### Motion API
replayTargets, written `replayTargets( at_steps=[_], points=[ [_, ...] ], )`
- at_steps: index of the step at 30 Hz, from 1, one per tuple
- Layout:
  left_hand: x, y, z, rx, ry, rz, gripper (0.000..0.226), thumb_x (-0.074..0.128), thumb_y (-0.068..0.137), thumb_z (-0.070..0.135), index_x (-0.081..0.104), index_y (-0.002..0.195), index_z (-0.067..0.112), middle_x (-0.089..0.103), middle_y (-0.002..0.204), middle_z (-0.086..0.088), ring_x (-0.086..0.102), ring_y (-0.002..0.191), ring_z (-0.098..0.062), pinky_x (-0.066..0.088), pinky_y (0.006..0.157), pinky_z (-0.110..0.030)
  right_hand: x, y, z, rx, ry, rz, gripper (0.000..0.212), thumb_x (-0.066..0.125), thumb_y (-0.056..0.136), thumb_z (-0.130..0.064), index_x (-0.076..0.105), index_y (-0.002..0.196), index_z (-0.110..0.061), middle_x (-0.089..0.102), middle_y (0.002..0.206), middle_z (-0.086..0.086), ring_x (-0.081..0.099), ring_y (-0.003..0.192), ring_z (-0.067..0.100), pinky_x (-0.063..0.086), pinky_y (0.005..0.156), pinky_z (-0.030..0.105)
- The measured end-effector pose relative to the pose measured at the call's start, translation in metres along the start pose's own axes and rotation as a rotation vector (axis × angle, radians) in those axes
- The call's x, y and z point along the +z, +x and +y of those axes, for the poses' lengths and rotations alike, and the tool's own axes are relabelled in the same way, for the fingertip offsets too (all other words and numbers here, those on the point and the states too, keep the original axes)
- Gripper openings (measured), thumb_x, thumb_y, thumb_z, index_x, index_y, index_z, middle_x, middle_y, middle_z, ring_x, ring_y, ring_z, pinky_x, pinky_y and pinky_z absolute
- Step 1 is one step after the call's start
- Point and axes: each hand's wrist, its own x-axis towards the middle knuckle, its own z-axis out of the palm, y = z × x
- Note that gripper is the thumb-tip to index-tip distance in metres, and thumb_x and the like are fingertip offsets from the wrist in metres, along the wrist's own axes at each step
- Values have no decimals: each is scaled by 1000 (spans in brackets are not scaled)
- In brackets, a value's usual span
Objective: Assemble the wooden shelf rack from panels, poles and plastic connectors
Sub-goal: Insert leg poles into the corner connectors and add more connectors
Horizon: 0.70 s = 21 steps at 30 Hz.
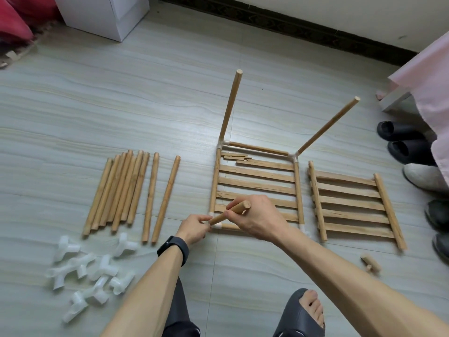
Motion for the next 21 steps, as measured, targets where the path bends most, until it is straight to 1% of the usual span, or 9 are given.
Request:
replayTargets(
  at_steps=[3, 5, 8, 10, 13, 16, 18, 20, 21],
  points=[
    [0, 0, -2, 12, -6, -30, 40, 60, 91, 18, 68, 129, 27, 73, 97, 0, 65, 77, -16, 51, 72, -22, 8, 5, -7, -52, -80, -48, 16, 65, 86, -53, 70, 76, -42, 69, 76, -15, 60, 69, 4, 45, 55, 21],
    [-2, 1, -3, 18, 7, -56, 39, 59, 91, 16, 68, 127, 26, 70, 93, 0, 62, 74, -14, 50, 72, -22, 15, 11, -13, -88, -116, -66, 21, 64, 88, -51, 76, 84, -34, 74, 85, -7, 62, 74, 12, 46, 58, 25],
    [-3, -1, -5, 26, 35, -108, 27, 56, 91, 11, 73, 105, 27, 68, 90, -2, 56, 71, -14, 47, 71, -24, 21, 15, -22, -131, -184, -108, 31, 61, 90, -52, 78, 91, -26, 74, 89, -1, 66, 84, 21, 52, 68, 33],
    [-3, -4, -5, 26, 39, -128, 31, 53, 91, 6, 70, 96, 31, 70, 98, -4, 55, 78, -15, 45, 72, -24, 25, 12, -25, -156, -239, -134, 39, 58, 91, -55, 77, 95, -21, 73, 94, 2, 65, 90, 24, 55, 78, 39],
    [-5, -5, -6, 35, 28, -151, 45, 48, 88, -2, 68, 104, 35, 72, 114, -4, 58, 91, -15, 44, 73, -21, 24, 10, -23, -175, -224, -121, 37, 59, 93, -51, 76, 94, -18, 73, 98, 0, 64, 93, 22, 52, 81, 37],
    [-13, -9, -1, 19, 25, -159, 47, 47, 90, 0, 69, 119, 29, 70, 115, -1, 58, 81, -11, 43, 58, -13, 24, 14, -24, -182, -252, -122, 34, 57, 95, -48, 75, 90, -20, 68, 90, -2, 60, 85, 19, 45, 70, 31],
    [-24, -16, 8, 26, 53, -134, 43, 47, 94, 7, 66, 128, 24, 68, 120, -3, 63, 87, -14, 46, 64, -15, 26, 15, -22, -177, -265, -133, 32, 56, 97, -47, 76, 93, -23, 68, 92, -3, 60, 86, 18, 48, 73, 32],
    [-40, -28, 22, 54, 70, -85, 38, 48, 96, 13, 66, 127, 24, 67, 122, -3, 66, 97, -18, 48, 73, -21, 28, 13, -12, -150, -191, -158, 22, 59, 97, -40, 76, 100, -26, 70, 96, -5, 64, 89, 17, 53, 79, 34],
    [-49, -35, 32, 76, 69, -53, 34, 49, 97, 16, 66, 125, 26, 67, 120, -1, 67, 99, -20, 49, 74, -23, 30, 11, -5, -128, -133, -172, 19, 60, 97, -36, 75, 106, -27, 72, 101, -7, 65, 93, 17, 54, 82, 32]
  ],
)
